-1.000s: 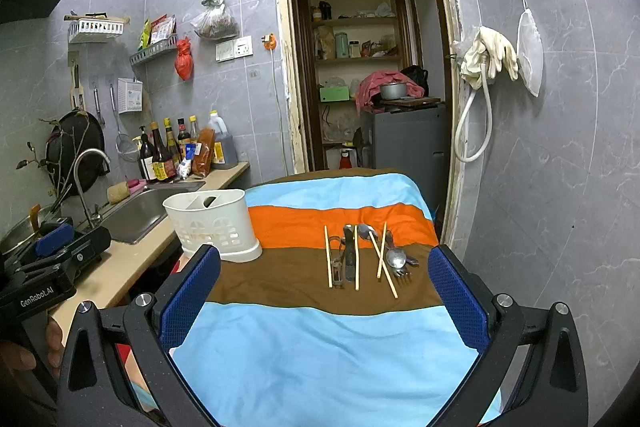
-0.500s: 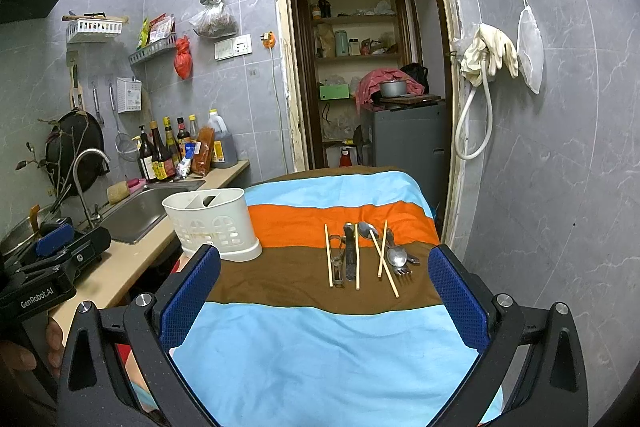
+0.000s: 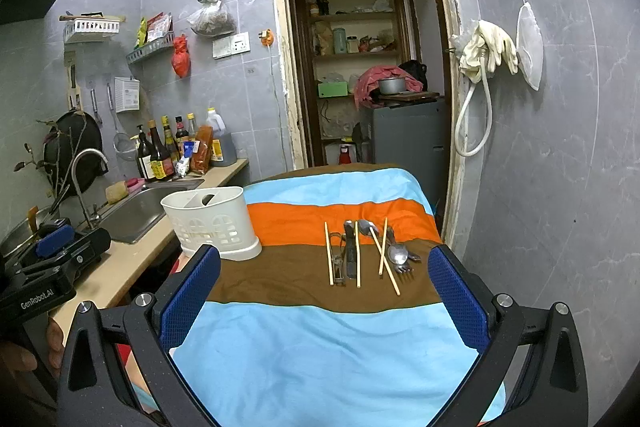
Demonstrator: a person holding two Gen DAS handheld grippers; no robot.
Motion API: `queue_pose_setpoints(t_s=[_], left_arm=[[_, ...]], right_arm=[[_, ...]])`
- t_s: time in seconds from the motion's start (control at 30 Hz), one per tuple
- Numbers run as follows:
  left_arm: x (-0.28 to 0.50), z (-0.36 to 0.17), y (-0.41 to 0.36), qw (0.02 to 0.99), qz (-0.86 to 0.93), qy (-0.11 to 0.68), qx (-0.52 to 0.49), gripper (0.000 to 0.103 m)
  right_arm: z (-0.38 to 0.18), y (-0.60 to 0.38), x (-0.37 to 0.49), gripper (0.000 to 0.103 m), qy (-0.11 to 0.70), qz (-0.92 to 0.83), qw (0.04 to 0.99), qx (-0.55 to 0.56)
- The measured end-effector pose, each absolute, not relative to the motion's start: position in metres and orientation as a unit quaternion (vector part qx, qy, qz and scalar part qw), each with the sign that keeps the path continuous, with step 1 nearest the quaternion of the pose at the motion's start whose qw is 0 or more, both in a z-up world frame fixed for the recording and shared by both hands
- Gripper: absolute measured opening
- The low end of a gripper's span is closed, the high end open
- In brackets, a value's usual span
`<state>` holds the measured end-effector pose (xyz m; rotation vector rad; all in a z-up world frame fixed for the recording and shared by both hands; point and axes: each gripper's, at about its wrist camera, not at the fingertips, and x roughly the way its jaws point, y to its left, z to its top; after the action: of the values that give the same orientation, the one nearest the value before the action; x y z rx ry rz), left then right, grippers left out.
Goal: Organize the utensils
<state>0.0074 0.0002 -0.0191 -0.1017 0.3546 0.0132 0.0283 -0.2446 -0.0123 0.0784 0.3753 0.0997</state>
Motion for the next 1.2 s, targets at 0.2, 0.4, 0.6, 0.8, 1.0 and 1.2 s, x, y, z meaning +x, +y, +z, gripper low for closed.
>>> queue_pose_setpoints(t_s=[0.2, 0.4, 0.6, 0.8, 1.0, 1.2], left_arm=[[0.007, -0.022, -0.002, 0.983, 0.005, 0.177, -0.05, 0.103], [0.008, -0.026, -0.003, 0.983, -0.004, 0.178, -0.052, 0.103], [0.014, -0.019, 0.002, 0.982, -0.019, 0.18, -0.052, 0.103], [0.025, -0.011, 0.001, 0.983, -0.037, 0.176, -0.045, 0.103], [0.042, -0.002, -0.005, 0.983, -0.05, 0.169, -0.045, 0.103], [0.062, 0.001, -0.018, 0.983, -0.061, 0.167, -0.048, 0.103]], right_arm=[[-0.019, -0.24, 0.027, 0.102, 0.187, 0.048, 0.98, 0.038], [-0.022, -0.237, 0.026, 0.102, 0.187, 0.044, 0.981, 0.041], [-0.02, -0.238, 0.022, 0.102, 0.186, 0.035, 0.981, 0.05], [-0.014, -0.237, 0.021, 0.102, 0.182, 0.024, 0.981, 0.055], [-0.002, -0.242, 0.029, 0.102, 0.176, 0.016, 0.982, 0.058], [0.011, -0.256, 0.051, 0.102, 0.173, 0.016, 0.983, 0.059]])
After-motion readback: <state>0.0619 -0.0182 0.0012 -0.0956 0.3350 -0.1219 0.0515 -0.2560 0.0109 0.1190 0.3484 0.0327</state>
